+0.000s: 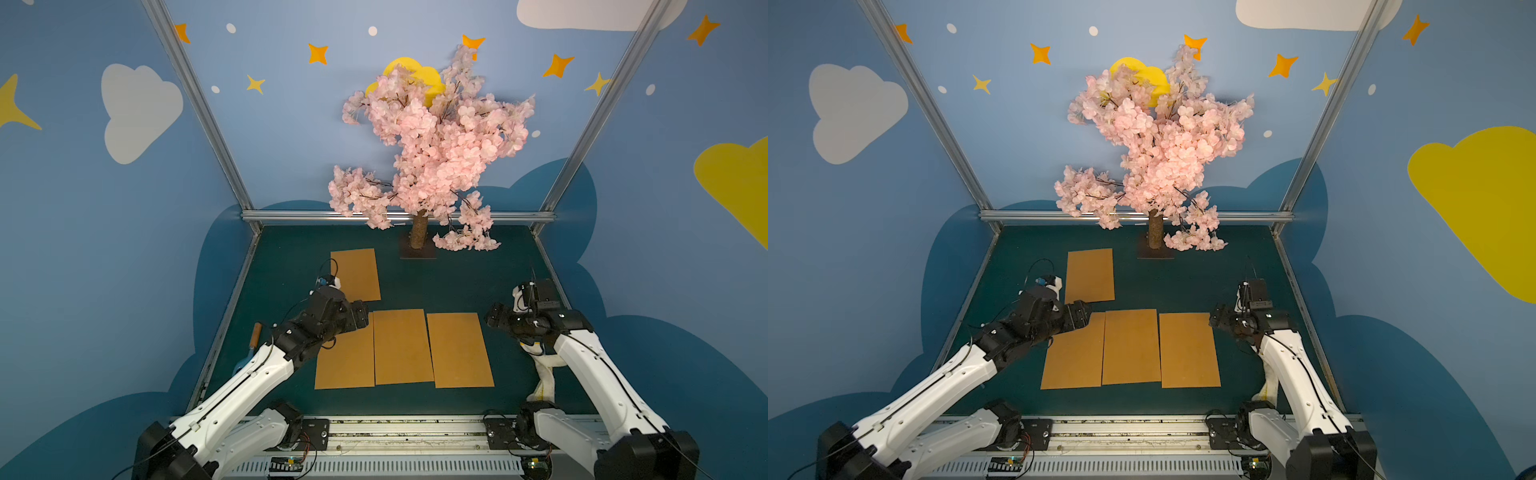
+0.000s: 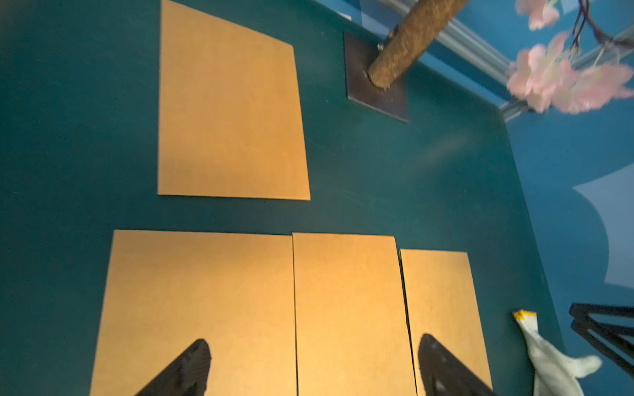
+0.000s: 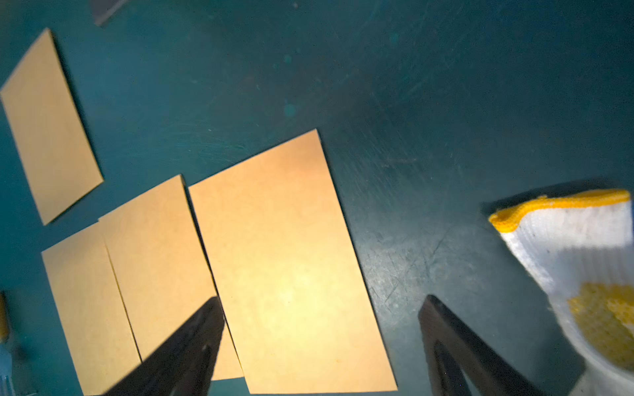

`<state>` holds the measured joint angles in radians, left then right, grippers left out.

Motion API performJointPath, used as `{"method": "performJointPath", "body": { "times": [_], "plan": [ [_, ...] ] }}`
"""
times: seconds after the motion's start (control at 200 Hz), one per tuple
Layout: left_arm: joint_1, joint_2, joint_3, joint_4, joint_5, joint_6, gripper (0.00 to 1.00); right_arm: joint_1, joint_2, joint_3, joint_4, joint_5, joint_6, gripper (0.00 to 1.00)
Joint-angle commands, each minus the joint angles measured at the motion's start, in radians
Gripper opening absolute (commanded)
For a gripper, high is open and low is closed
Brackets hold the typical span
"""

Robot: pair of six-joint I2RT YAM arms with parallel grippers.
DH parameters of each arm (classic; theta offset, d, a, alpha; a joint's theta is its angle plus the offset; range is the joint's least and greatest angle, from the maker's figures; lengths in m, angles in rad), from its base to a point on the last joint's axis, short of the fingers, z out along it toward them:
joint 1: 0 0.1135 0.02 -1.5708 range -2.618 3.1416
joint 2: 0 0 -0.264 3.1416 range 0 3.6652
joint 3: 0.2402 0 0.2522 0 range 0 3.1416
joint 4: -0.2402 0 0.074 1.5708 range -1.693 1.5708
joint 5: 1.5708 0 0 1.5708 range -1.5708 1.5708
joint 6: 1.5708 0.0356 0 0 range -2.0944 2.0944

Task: Open the file bag
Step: Pick up the file bag from the center of the board.

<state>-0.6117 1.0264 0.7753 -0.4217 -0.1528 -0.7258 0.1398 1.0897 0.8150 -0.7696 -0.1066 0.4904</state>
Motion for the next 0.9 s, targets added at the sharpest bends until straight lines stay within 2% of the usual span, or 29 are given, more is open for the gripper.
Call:
{"method": "performJointPath", "body": {
  "times": [0.0,0.2,0.446,0.611,0.891],
  "plan": [
    [-0.083,0.086,0.058,-0.029,-0.007,-0.04,0.88,0.005,0.08,0.021,-0.042,-0.049,0.004,0.89],
    [-0.244,0.302,0.164,0.018,0.028,-0.068,0.54,0.007,0.268,0.073,-0.093,-0.128,-0.066,0.88],
    [-0.294,0.535,0.305,0.077,0.165,-0.084,0.28,0.008,0.326,0.065,-0.071,-0.15,-0.076,0.88],
    [-0.313,0.67,0.383,0.108,0.222,-0.09,0.2,0.007,0.359,0.05,-0.045,-0.154,-0.079,0.87],
    [-0.332,0.765,0.417,0.163,0.263,-0.093,0.19,0.006,0.399,0.026,0.009,-0.192,-0.079,0.86]
  ]
}}
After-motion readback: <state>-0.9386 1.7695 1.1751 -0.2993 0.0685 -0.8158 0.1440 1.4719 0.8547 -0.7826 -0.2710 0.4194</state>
